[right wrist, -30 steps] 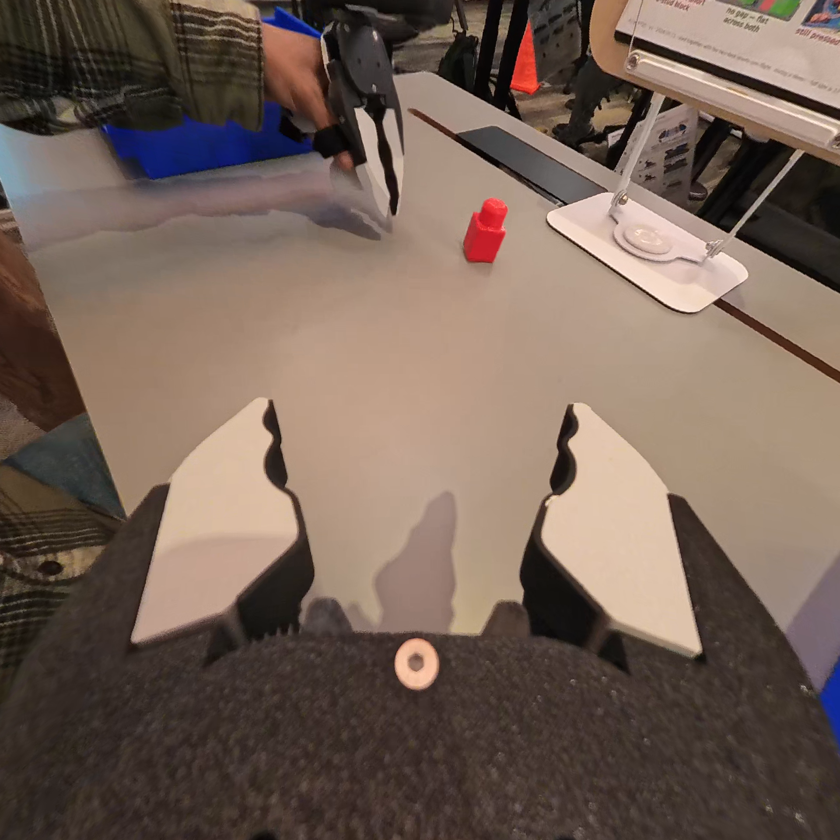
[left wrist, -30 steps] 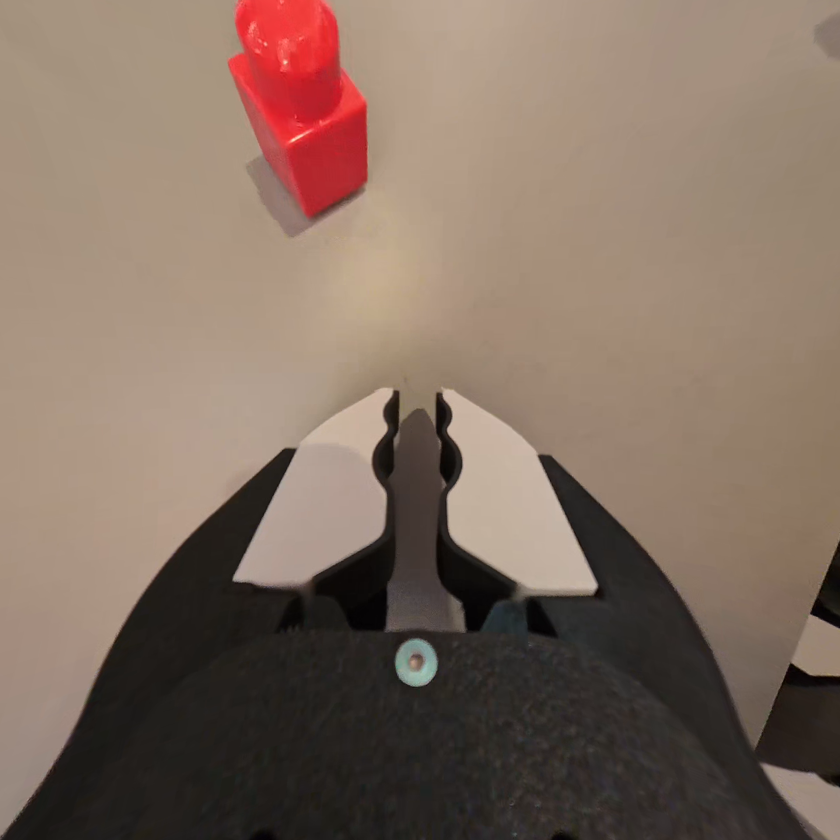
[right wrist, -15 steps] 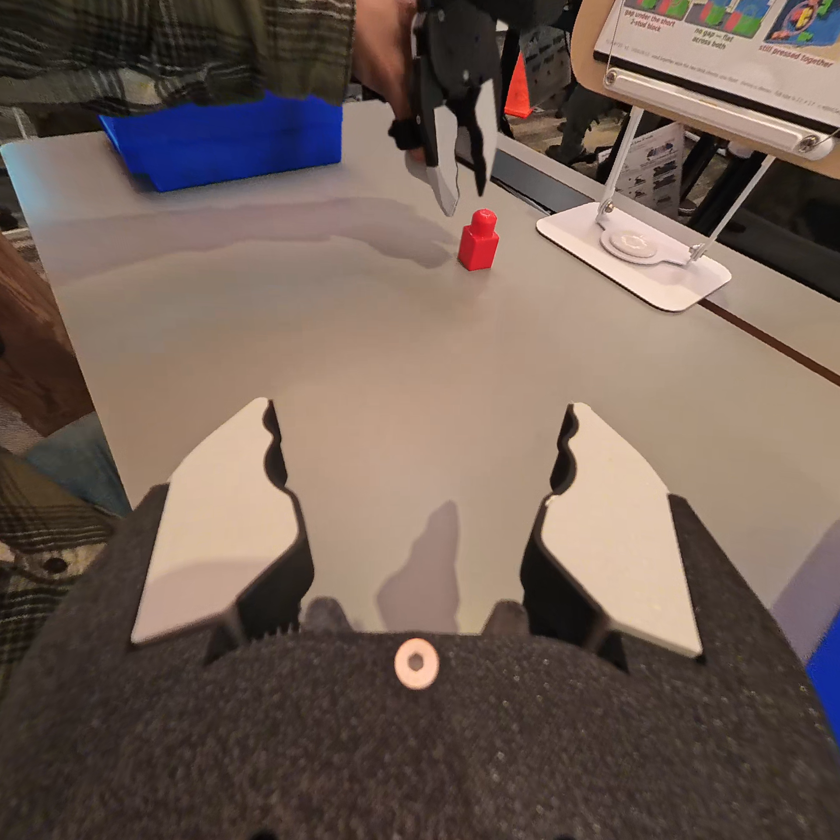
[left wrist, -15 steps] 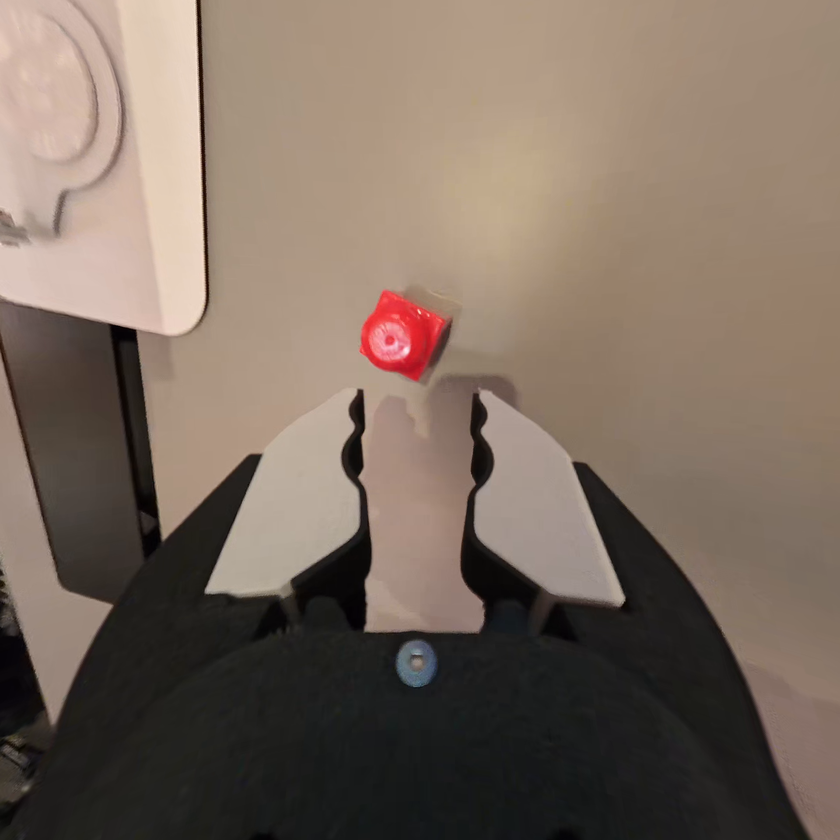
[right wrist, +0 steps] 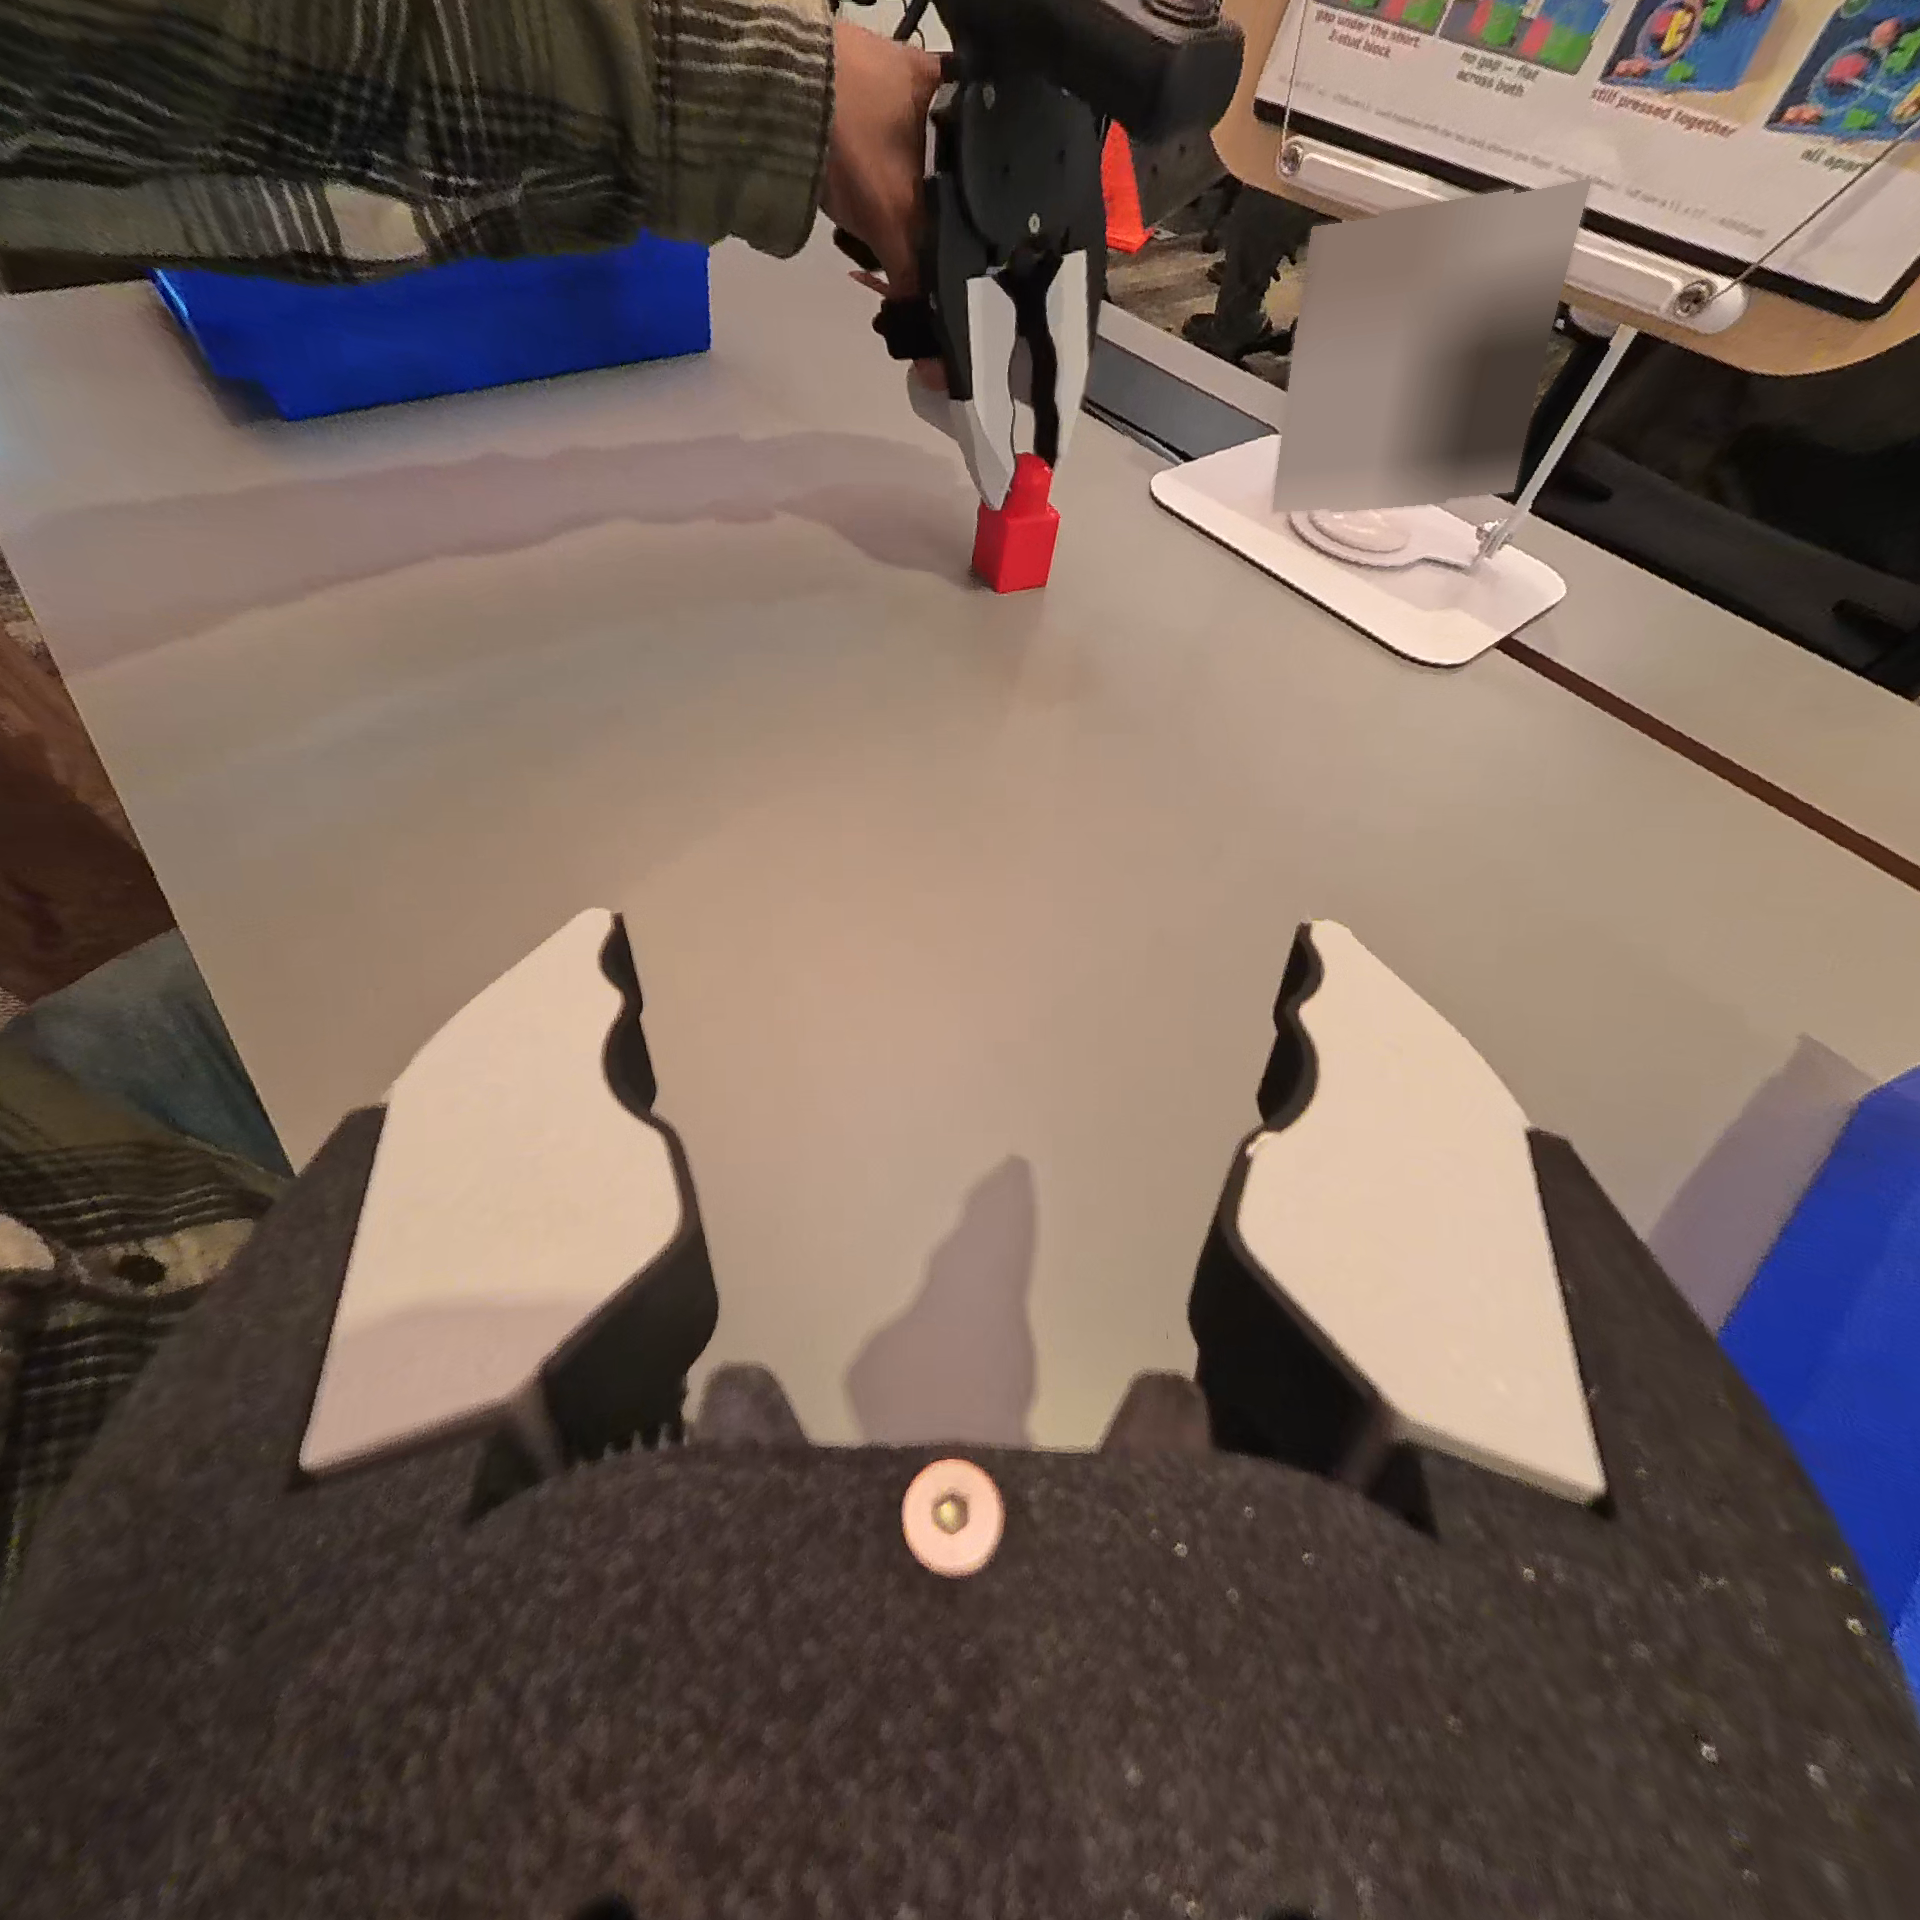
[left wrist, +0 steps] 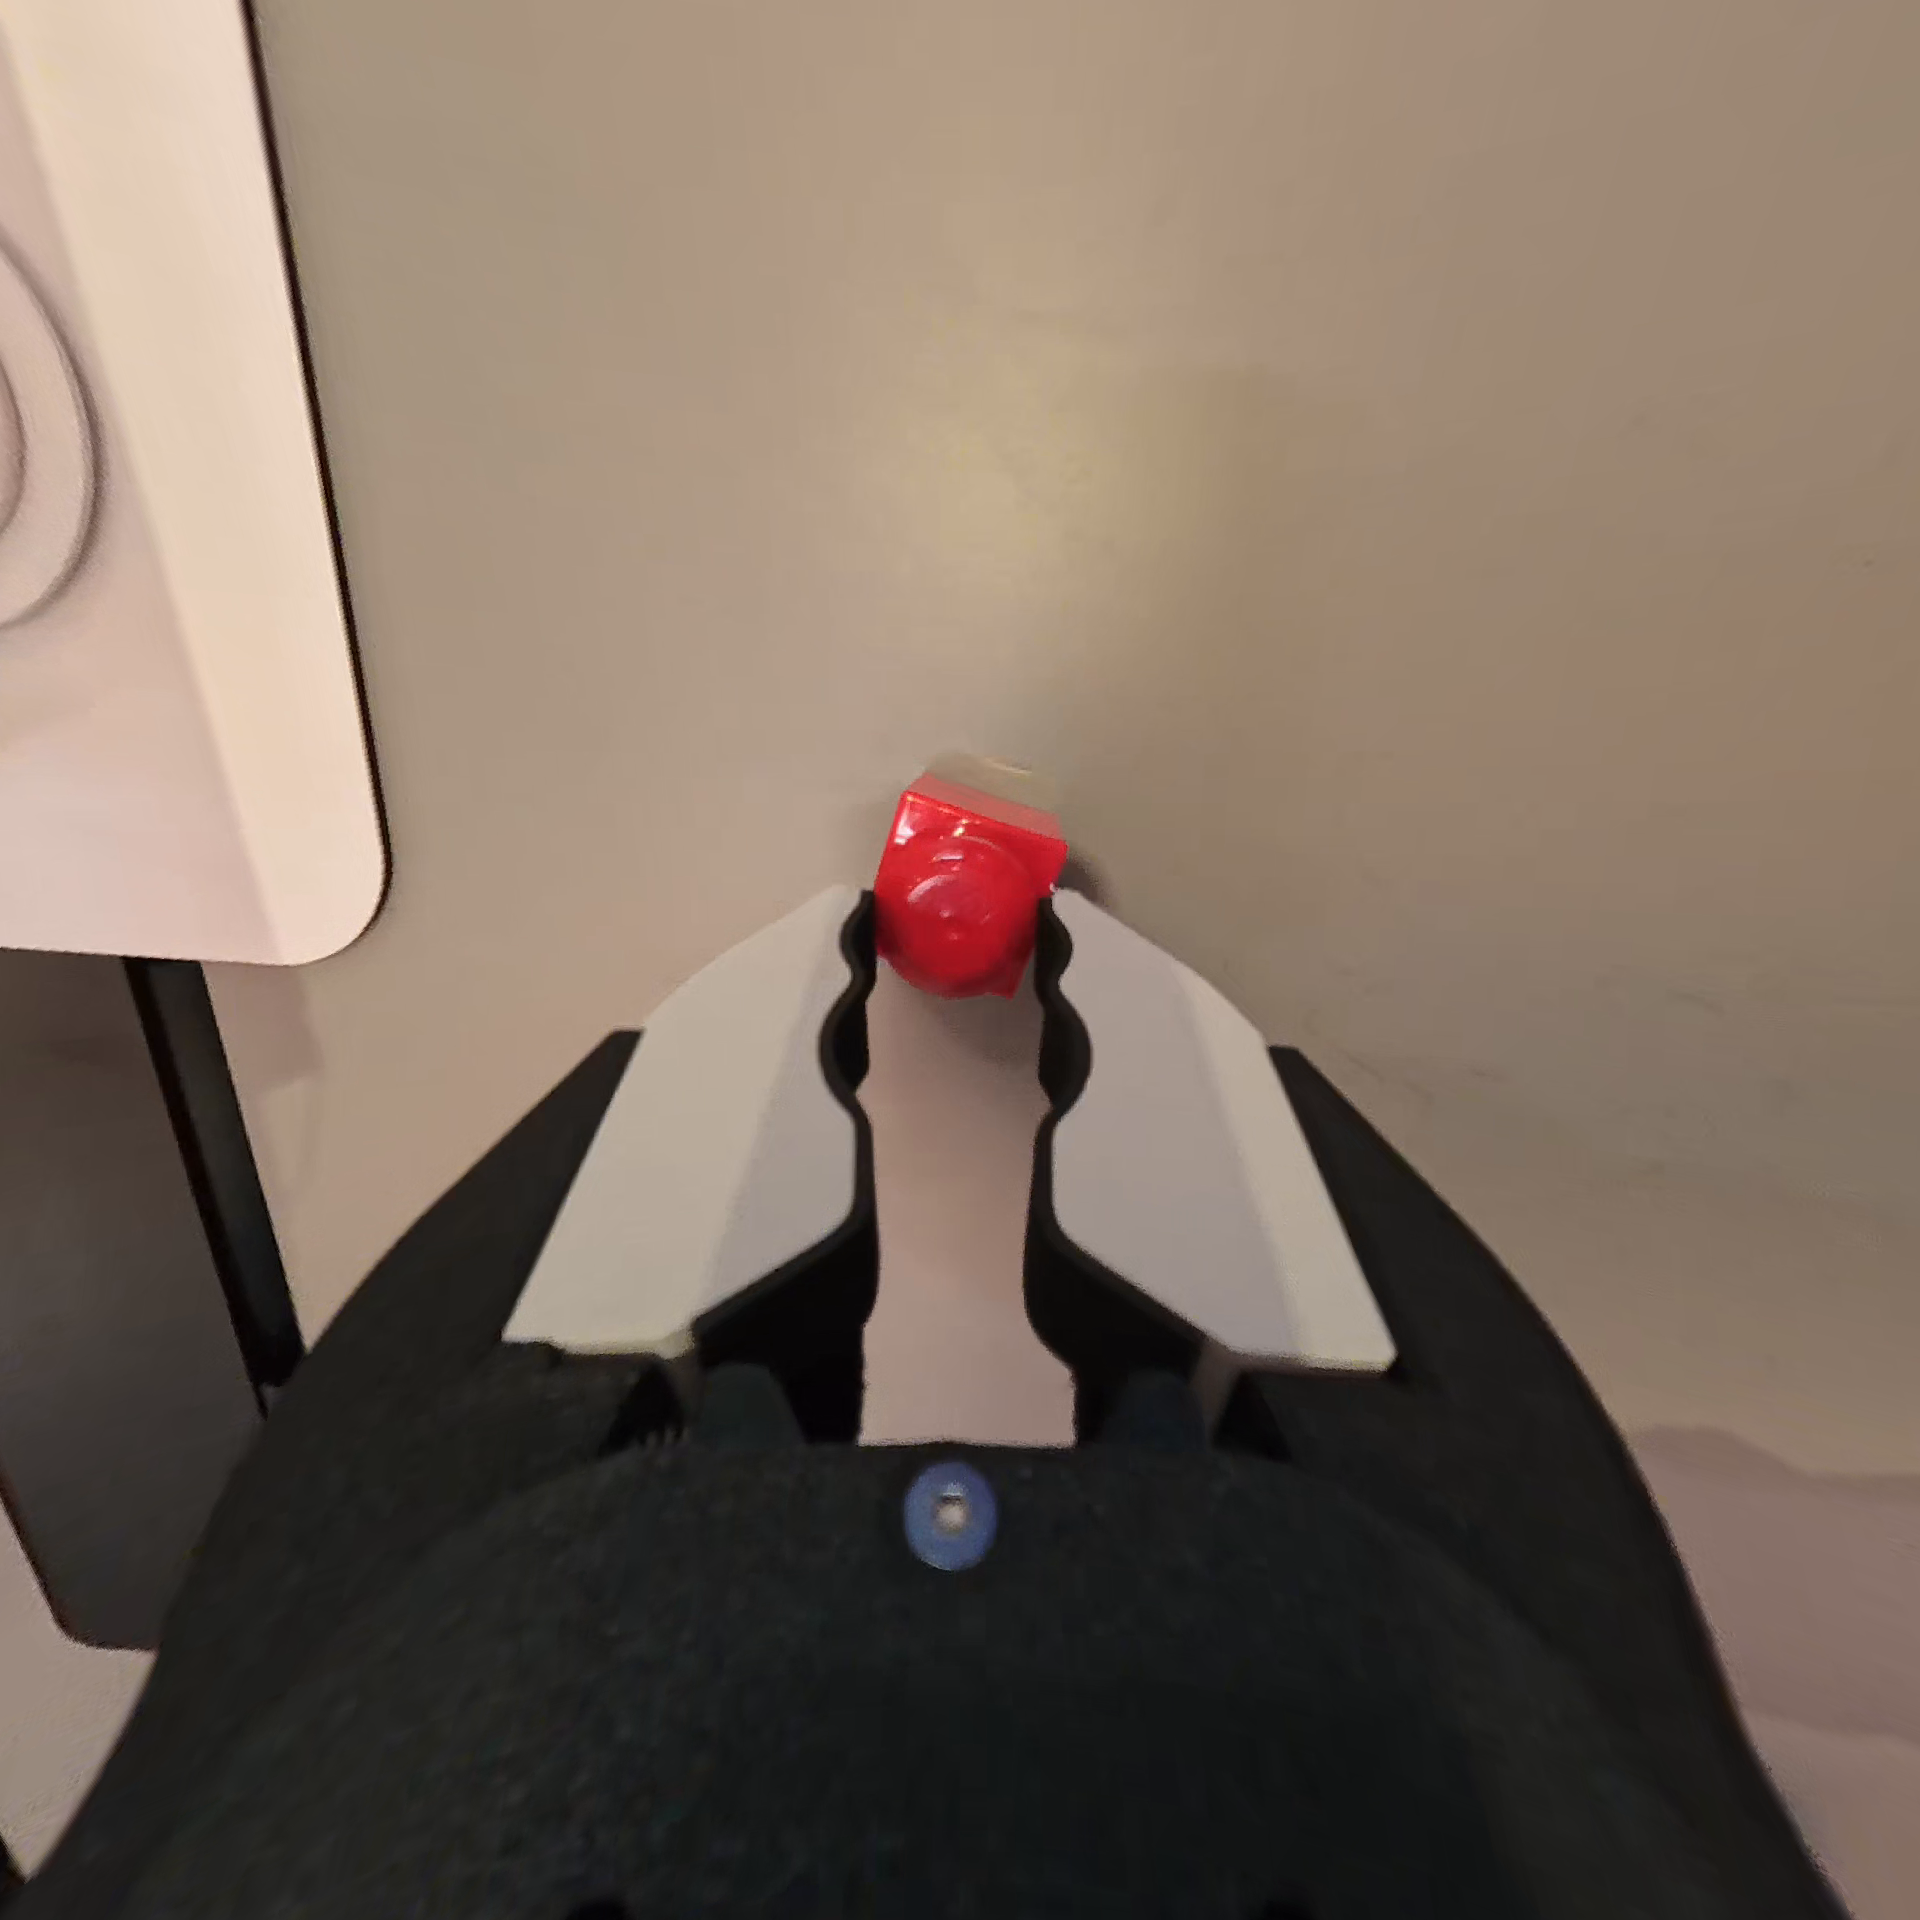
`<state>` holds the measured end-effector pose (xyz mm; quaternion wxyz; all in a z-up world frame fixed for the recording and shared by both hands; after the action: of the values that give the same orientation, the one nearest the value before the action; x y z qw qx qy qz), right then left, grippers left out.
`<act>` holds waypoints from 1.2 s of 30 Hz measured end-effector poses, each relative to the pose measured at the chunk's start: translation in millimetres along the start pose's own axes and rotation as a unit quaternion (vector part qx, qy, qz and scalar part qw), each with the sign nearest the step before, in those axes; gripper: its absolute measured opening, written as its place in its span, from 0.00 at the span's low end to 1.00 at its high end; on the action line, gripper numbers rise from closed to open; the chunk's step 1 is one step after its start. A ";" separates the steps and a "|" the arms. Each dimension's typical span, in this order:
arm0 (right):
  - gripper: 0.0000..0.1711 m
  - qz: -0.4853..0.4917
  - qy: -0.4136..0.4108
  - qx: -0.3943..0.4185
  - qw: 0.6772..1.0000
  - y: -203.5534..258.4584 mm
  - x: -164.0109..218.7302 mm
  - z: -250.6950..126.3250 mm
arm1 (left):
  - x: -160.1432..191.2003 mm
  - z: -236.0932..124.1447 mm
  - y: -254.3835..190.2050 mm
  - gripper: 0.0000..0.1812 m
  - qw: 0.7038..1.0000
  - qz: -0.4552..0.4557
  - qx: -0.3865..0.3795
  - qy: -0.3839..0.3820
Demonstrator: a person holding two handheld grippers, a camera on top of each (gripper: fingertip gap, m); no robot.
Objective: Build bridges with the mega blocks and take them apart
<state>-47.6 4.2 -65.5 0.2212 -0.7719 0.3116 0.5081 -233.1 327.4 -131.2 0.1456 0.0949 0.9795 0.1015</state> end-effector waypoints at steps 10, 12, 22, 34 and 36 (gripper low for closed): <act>0.67 -0.007 0.001 -0.009 1.000 6.3 -0.9 2.0 | 39.3 -43.8 -36.3 0.16 0.998 -0.057 -0.026 0.007; 0.67 -0.009 0.001 -0.013 1.000 7.9 -2.0 4.6 | 58.2 -47.6 -48.6 0.16 0.997 -0.066 -0.034 0.035; 0.67 -0.023 0.013 -0.031 0.999 17.3 -10.1 19.3 | 97.6 -48.4 -77.1 0.16 0.989 -0.142 0.000 0.028; 0.68 -0.052 0.036 -0.028 0.998 25.0 -33.7 24.5 | 110.9 -90.8 -65.3 0.21 0.980 -0.186 -0.040 -0.059; 0.68 -0.051 0.037 -0.026 0.998 27.3 -34.4 24.8 | 133.0 -123.6 -56.3 0.22 0.973 -0.205 -0.075 -0.072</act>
<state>-92.9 9.9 -44.0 0.2150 -0.8106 0.2663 0.4751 -404.5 280.8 -63.5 0.2402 -0.1120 0.9547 0.1355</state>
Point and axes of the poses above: each gripper's, where its closed fingertips meet, z out along the fingers, x out of its underside, y = z × x across the jaws, the point moved 4 cm from there along -z, back along the fingers, and after that the axes turned 11 degrees about -x, right-handed, at the moved point
